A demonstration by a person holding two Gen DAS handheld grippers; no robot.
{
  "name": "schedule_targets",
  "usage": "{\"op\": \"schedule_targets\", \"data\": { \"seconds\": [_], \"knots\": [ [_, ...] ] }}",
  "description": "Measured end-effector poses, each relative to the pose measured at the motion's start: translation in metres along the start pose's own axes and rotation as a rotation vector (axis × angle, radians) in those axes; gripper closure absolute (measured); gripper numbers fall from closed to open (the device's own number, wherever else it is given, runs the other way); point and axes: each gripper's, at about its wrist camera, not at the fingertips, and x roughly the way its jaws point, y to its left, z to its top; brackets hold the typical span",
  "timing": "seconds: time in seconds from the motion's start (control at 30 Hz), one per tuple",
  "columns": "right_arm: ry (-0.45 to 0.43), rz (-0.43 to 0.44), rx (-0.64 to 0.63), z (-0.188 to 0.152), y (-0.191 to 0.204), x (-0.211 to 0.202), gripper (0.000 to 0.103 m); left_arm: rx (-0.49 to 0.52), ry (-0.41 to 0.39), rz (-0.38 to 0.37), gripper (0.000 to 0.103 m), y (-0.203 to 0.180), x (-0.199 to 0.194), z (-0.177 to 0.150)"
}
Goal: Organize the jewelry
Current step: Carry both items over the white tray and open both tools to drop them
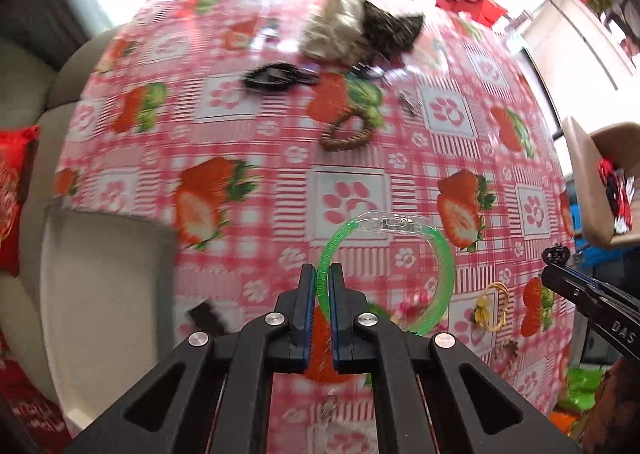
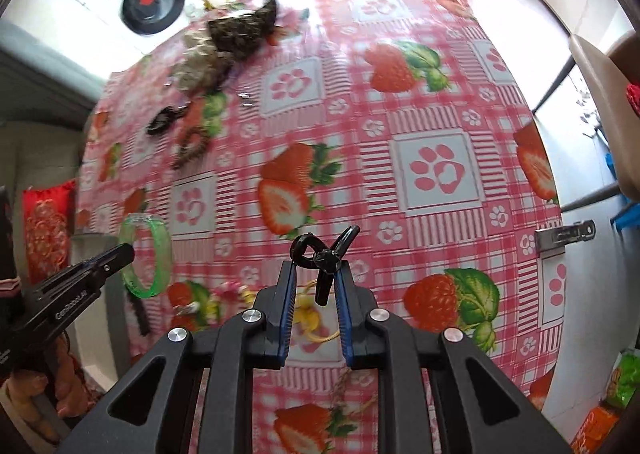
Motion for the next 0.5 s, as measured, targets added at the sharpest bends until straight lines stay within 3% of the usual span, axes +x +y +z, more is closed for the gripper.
{"op": "schedule_targets", "data": {
  "seconds": [0.17,0.5],
  "knots": [
    [0.005,0.049,-0.097,-0.006,0.043,-0.008,0.082,-0.094,-0.028,0.035,0.09,0.055,-0.029,-0.033],
    [0.034,0.237,-0.277,-0.025,0.204,0.024,0.082,-0.206,-0.009,0.136,0.09,0.189,-0.035,-0.066]
  ]
}}
